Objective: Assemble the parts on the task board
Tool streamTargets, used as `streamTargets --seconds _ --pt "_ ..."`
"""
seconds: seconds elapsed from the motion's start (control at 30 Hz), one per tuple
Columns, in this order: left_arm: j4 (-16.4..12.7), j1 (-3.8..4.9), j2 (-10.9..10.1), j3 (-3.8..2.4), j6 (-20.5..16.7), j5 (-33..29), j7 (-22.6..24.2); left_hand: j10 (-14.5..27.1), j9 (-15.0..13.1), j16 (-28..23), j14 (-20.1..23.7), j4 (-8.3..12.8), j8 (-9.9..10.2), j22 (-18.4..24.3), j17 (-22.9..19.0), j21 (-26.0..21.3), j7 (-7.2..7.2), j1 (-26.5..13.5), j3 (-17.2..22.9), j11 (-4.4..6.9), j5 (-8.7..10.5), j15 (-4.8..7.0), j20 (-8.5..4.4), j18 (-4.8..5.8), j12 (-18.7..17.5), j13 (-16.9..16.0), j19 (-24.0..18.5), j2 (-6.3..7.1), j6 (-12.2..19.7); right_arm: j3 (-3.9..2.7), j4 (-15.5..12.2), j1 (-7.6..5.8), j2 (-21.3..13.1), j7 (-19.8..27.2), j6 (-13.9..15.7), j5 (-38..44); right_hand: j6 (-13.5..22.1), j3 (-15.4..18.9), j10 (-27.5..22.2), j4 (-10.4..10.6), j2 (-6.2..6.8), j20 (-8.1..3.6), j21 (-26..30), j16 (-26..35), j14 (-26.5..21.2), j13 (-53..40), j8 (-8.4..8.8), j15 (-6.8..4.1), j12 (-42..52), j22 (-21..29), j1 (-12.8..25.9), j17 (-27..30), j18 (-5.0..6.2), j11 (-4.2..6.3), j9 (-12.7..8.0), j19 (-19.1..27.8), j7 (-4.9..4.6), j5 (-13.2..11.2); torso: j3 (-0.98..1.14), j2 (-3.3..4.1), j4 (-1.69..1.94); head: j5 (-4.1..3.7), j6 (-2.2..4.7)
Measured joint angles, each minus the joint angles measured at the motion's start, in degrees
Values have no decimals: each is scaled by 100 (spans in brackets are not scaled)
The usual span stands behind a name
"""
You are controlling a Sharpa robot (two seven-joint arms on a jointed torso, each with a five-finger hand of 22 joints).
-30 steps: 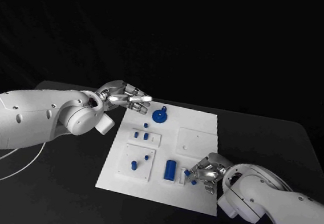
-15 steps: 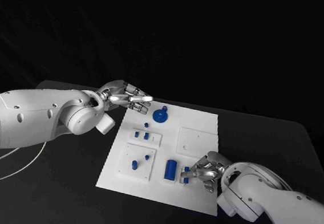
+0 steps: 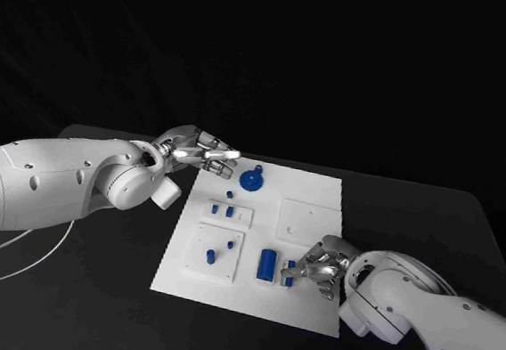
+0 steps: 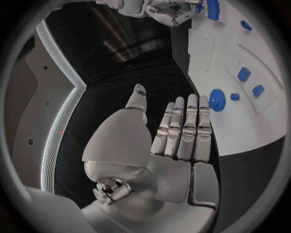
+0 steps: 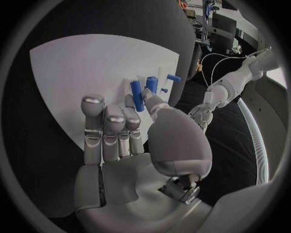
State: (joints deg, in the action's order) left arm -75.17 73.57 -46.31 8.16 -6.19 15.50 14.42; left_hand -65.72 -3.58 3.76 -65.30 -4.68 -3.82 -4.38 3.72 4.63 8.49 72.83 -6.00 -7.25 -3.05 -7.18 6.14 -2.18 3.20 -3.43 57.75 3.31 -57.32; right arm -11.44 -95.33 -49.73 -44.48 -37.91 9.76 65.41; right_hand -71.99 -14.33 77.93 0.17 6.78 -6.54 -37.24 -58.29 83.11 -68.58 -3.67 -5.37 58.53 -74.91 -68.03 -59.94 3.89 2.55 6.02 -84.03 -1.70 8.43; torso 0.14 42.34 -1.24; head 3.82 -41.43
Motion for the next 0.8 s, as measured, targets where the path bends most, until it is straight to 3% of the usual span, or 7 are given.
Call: streamTargets --seconds 0.5,0.7,0.8 --pt "1 0 4 2 18 6 -25 0 0 0 0 0 0 0 0 0 0 0 0 0 0 0 0 0 0 0 0 0 0 5 66 0 50 -84 -153 46 0 124 0 132 0 0 0 0 0 5 -10 0 0 0 0 3 0 0 -8 0 0 -82 1 0 0 8 -15" --pt "1 0 4 3 21 7 -30 0 0 0 0 0 0 0 0 0 0 0 0 0 0 0 0 0 0 0 0 0 0 6 100 0 79 -100 -166 62 0 193 0 305 32 0 0 0 0 9 -11 1 0 0 33 3 0 0 -2 0 0 -340 2 2 0 9 -18" --pt "1 0 4 3 22 8 -32 0 0 0 0 0 0 0 0 0 0 0 0 0 0 0 0 0 0 0 0 0 0 6 108 0 89 -109 -166 68 0 241 0 493 69 0 0 0 -1 9 -11 1 0 0 69 3 0 0 7 0 0 -457 2 2 0 9 -18"
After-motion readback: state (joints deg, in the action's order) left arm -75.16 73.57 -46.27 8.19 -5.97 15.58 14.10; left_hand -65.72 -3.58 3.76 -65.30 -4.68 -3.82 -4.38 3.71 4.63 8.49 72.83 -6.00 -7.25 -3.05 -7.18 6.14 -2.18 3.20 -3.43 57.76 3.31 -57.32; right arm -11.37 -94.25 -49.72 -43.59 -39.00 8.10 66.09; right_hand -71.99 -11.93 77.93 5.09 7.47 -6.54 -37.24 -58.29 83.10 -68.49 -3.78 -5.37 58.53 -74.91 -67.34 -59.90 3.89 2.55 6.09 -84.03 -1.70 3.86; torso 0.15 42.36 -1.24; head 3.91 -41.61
